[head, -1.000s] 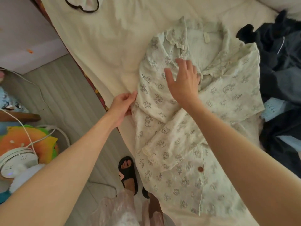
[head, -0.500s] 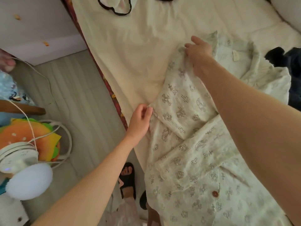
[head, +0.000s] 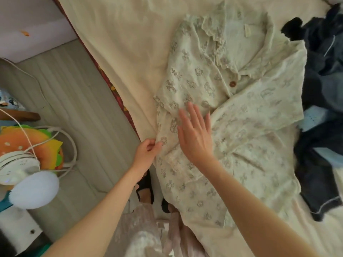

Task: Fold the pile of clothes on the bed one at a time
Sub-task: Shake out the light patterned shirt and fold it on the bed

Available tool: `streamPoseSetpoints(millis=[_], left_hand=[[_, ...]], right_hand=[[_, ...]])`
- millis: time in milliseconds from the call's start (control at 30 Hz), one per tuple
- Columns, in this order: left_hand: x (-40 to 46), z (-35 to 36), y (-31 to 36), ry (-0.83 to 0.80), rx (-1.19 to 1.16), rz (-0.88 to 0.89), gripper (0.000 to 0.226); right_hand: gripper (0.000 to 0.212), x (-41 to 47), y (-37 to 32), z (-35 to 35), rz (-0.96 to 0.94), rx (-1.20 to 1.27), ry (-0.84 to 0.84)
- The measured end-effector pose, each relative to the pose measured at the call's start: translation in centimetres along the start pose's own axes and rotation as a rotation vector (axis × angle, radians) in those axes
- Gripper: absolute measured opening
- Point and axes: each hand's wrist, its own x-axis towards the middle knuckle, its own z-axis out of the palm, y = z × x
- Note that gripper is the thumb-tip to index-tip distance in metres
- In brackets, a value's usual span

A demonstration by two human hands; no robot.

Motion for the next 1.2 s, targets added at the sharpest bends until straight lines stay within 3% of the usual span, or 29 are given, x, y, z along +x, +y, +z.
streamPoseSetpoints(millis=[267, 367, 567, 667, 733, 800, 867, 933, 1067, 1133, 1200], left_hand=[[-3.6, 0.6, -4.6, -0.199, 0.167, -0.179, 0.021], [-5.2, 1.2, -6.1, -0.194, 0.204, -0.237, 0.021], [-10.1, 2.1, -11.7, -0.083, 0.266, -0.295, 0.032], [-13.0, 2.7, -14.6, 0.027, 0.207, -0.28, 0.032], [-14.8, 3.2, -15.8, 0.125, 0.029, -0.269, 0.029], [-16.3, 3.3, -16.4, 0.209, -0.173, -0.245, 0.026], [-17.2, 3.3, -16.7, 0.237, -0.323, -0.203, 0.022], [-18.0, 3.5, -16.8, 0.23, -0.415, -0.171, 0.02], [-19.1, 4.2, -16.8, 0.253, -0.486, -0.121, 0.019], [-19.6, 4.5, -16.5, 0.273, -0.493, -0.102, 0.017], [-20.4, 4.8, -16.0, 0.291, -0.509, -0.089, 0.015]], right_hand=[[0.05, -17.6, 6.2, 0.8, 0.297, 0.084, -0.098], [0.047, -22.2, 9.7, 0.2, 0.392, 0.066, -0.127], [0.039, -27.7, 17.5, -0.7, 0.652, 0.067, 0.009], [0.044, -28.6, 21.3, -1.0, 0.961, 0.289, 0.131], [0.046, -28.8, 23.7, -1.3, 1.161, 0.506, 0.19], [0.031, -28.7, 25.8, -1.7, 1.278, 0.807, 0.226], [0.017, -28.5, 27.5, -2.1, 1.327, 1.048, 0.229], [0.022, -28.4, 28.6, -2.4, 1.333, 1.177, 0.172], [0.015, -28.7, 28.8, -2.8, 1.326, 1.23, 0.061], [0.002, -29.5, 28.4, -3.1, 1.338, 1.313, 0.174], [0.019, -30.6, 28.4, -3.5, 1.358, 1.474, 0.365]])
